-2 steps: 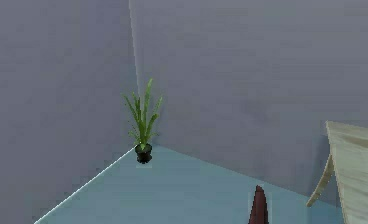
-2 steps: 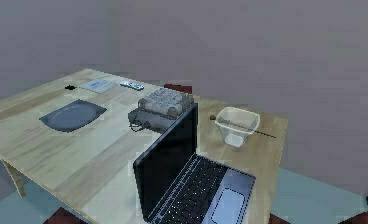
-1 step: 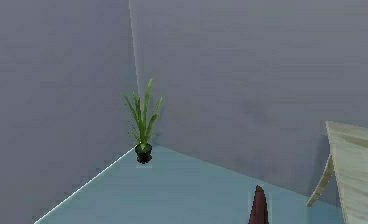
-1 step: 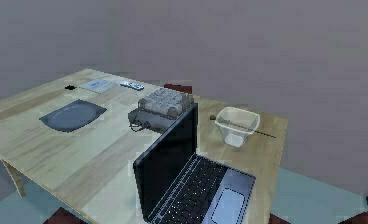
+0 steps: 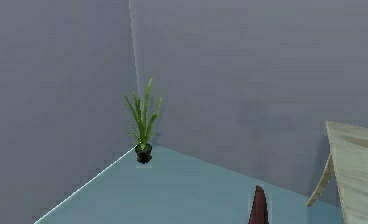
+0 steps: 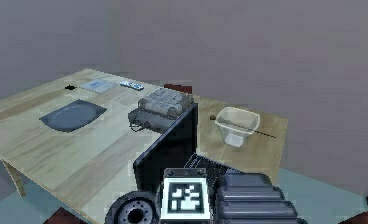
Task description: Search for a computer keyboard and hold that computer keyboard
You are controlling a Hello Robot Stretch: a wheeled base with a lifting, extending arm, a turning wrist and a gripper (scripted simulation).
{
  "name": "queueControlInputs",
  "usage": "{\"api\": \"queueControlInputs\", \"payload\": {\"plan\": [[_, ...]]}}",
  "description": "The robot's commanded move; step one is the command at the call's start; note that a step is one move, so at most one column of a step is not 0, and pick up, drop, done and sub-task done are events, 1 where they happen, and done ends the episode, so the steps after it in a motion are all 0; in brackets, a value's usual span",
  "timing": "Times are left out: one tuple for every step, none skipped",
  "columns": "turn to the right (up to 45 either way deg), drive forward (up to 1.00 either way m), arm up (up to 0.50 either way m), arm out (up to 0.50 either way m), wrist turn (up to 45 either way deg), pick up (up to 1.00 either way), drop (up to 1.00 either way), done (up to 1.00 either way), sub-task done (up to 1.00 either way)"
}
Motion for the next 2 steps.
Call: {"api": "queueControlInputs", "payload": {"plan": [[0.0,0.00,0.00,0.50,0.0,0.00,0.00,0.00,0.00],[0.0,0.00,0.00,0.00,45.0,0.00,0.00,0.00,0.00]]}}
